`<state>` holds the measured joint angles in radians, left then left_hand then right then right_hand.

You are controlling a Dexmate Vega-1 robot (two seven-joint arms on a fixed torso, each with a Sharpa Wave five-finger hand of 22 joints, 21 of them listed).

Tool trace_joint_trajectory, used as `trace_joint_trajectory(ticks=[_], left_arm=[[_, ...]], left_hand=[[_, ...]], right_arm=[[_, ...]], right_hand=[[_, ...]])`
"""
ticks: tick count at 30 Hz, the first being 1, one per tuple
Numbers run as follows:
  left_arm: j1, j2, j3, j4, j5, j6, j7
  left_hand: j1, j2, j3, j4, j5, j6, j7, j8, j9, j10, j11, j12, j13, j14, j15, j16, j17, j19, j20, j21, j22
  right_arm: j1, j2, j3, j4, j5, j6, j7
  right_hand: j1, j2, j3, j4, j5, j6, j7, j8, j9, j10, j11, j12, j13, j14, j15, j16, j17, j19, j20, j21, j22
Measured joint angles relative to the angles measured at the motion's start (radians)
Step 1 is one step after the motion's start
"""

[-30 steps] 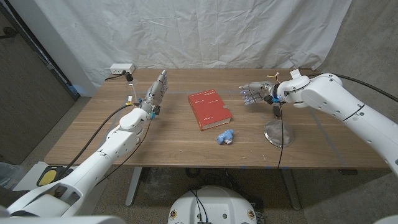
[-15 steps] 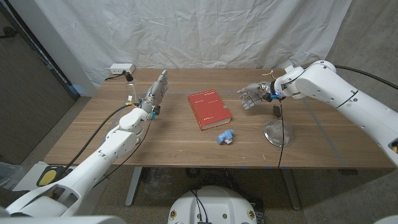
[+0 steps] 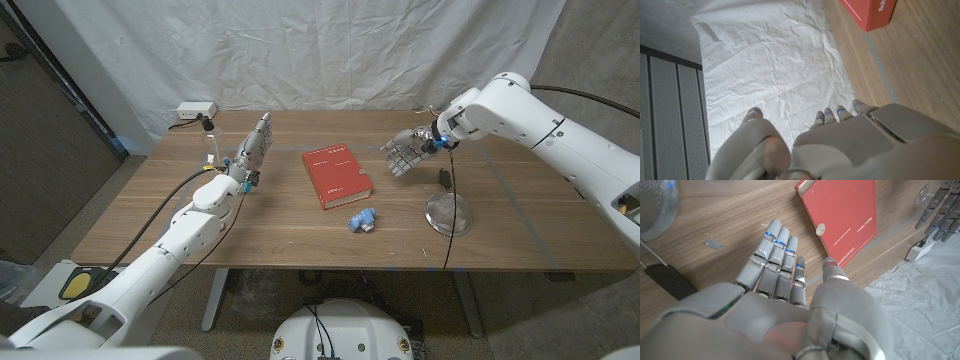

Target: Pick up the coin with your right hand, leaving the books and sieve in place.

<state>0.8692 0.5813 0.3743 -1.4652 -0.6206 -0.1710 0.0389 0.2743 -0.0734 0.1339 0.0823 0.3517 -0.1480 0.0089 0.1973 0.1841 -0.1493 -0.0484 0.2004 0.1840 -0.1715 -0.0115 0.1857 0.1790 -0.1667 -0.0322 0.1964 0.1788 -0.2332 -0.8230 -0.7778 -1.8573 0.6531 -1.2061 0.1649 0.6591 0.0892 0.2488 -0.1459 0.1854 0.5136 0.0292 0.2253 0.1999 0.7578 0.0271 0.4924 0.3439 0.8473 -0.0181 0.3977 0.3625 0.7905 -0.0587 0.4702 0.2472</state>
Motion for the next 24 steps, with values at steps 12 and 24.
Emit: trace_joint_trajectory(ticks=[12, 24], left_arm=[[0.005, -0.001, 0.000, -0.006, 0.001, 0.002, 0.006], [0.009, 0.002, 0.003, -0.008, 0.002, 0.017, 0.010]], left_hand=[[0.000, 0.000, -0.003, -0.003, 0.000, 0.000, 0.000, 0.000, 0.000, 0.000, 0.000, 0.000, 0.000, 0.000, 0.000, 0.000, 0.000, 0.000, 0.000, 0.000, 0.000], [0.000, 0.000, -0.003, -0.003, 0.000, 0.000, 0.000, 0.000, 0.000, 0.000, 0.000, 0.000, 0.000, 0.000, 0.000, 0.000, 0.000, 0.000, 0.000, 0.000, 0.000]], right_arm=[[0.029, 0.021, -0.008, 0.055, 0.006, -0.027, 0.036], [0.047, 0.058, 0.018, 0.160, 0.042, -0.038, 0.060]], right_hand=[[0.131, -0.035, -0.047, -0.008, 0.000, 0.065, -0.010, -0.015, 0.012, 0.225, -0.150, 0.399, 0.446, 0.181, -0.141, 0.350, 0.406, 0.036, -0.036, 0.290, 0.299], [0.214, -0.072, -0.033, -0.003, 0.000, 0.108, -0.023, -0.011, 0.084, 0.363, -0.222, 0.851, 0.895, 0.352, -0.201, 0.690, 0.873, 0.122, -0.065, 0.577, 0.520]])
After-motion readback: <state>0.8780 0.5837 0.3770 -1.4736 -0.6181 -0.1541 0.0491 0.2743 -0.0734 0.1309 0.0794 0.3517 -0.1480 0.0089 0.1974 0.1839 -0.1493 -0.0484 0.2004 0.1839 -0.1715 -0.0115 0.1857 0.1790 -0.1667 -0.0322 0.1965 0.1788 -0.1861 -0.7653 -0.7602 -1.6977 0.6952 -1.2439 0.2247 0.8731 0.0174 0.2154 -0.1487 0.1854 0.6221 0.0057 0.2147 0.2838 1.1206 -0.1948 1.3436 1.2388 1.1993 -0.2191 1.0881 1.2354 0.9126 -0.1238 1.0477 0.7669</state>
